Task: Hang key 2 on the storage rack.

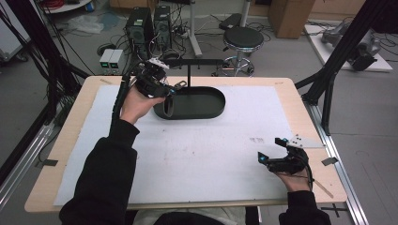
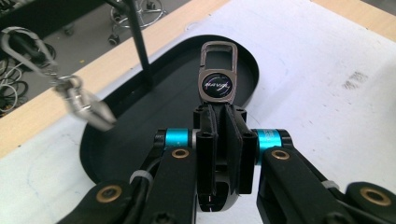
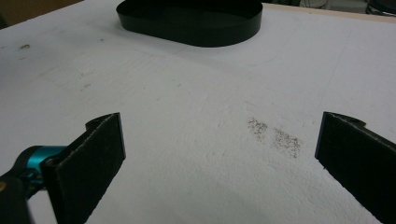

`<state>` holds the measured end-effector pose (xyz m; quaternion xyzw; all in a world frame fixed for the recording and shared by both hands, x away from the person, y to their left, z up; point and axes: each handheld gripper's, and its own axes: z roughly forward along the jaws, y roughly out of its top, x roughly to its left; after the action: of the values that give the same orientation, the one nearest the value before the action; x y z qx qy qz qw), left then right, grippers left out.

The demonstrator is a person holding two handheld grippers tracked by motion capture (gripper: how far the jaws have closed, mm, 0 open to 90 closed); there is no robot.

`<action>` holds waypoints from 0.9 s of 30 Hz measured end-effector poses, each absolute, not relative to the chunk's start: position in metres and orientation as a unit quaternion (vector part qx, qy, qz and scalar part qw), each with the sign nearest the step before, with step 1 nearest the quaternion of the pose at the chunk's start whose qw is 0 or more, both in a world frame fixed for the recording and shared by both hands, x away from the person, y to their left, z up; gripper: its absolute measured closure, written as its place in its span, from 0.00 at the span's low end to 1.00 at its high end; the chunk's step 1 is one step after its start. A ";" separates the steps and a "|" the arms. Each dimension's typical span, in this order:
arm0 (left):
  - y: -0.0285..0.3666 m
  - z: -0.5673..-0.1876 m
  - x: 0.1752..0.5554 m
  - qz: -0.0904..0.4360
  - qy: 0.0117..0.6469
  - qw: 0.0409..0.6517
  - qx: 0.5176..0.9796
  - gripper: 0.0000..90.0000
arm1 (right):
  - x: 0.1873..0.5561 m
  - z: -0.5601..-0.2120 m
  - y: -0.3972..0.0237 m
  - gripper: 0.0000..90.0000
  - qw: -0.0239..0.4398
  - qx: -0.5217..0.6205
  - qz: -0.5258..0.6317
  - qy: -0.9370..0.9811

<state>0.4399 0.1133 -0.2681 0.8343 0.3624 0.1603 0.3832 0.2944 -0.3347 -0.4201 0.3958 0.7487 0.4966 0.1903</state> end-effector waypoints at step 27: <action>0.110 -0.261 0.488 0.205 0.394 0.367 0.818 0.92 | 0.293 -0.419 -0.336 0.01 0.189 0.396 0.501 0.746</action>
<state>0.4878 0.1103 -0.2614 0.8175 0.3938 0.2052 0.3667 0.2933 -0.3357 -0.4191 0.3961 0.7462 0.5005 0.1890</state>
